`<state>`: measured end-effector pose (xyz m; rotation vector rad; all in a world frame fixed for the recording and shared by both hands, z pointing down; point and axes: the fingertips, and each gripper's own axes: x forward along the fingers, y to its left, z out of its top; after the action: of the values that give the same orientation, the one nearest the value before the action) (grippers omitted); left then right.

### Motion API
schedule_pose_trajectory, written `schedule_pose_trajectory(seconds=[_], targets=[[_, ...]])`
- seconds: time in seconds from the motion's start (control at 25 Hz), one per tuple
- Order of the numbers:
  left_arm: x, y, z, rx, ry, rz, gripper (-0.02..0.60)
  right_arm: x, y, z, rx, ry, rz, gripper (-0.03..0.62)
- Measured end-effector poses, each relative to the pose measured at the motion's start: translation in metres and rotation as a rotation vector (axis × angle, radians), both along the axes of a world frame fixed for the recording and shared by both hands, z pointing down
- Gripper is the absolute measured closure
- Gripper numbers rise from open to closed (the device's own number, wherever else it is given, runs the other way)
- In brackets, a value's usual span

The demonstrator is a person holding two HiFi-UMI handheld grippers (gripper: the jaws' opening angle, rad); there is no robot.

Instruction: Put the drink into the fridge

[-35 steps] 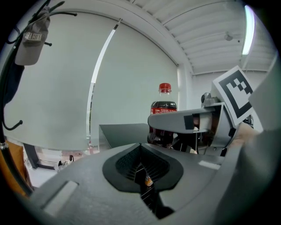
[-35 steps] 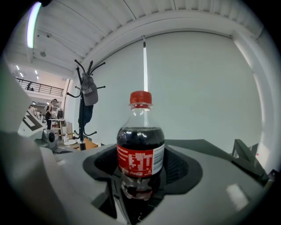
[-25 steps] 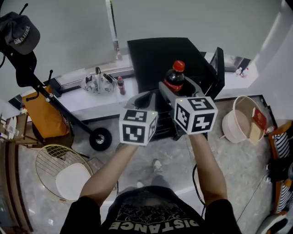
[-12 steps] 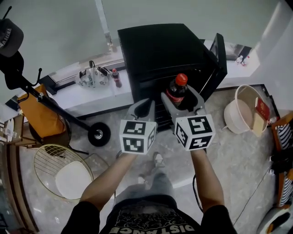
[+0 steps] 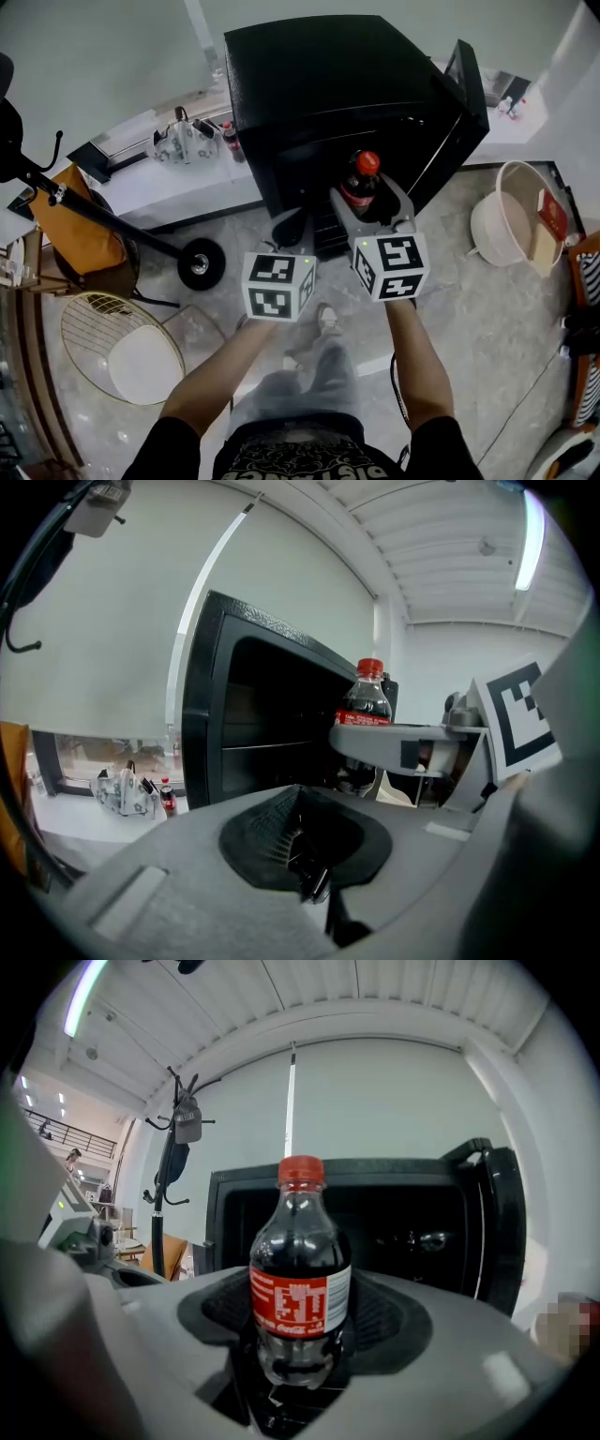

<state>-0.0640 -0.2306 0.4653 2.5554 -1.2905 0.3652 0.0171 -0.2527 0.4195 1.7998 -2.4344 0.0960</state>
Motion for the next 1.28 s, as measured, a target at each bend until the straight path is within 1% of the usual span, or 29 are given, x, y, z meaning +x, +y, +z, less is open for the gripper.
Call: schedule_pose_trajectory(seconds=[0.24, 0.36, 0.52, 0.76, 0.96, 1.28], targets=[[0.007, -0.007, 0.047, -0.015, -0.03, 0.004, 0.577, 0.0, -0.023, 0.058, 0.003, -0.019, -0.03, 0.284], [0.01, -0.013, 0.068, -0.023, -0.041, 0.004, 0.577, -0.002, -0.037, 0.088, -0.003, 0.002, -0.048, 0.284], [0.013, -0.023, 0.09, -0.019, -0.049, 0.004, 0.577, -0.001, -0.055, 0.126, -0.017, 0.005, -0.054, 0.284], [0.018, -0.038, 0.118, -0.003, -0.056, 0.016, 0.577, -0.002, -0.086, 0.172, -0.007, -0.002, -0.063, 0.284], [0.021, -0.049, 0.143, -0.01, -0.059, 0.021, 0.576, -0.002, -0.117, 0.205, -0.007, 0.02, -0.053, 0.284], [0.019, -0.06, 0.156, 0.008, -0.057, 0.032, 0.577, -0.009, -0.158, 0.241, -0.002, 0.026, -0.038, 0.284]])
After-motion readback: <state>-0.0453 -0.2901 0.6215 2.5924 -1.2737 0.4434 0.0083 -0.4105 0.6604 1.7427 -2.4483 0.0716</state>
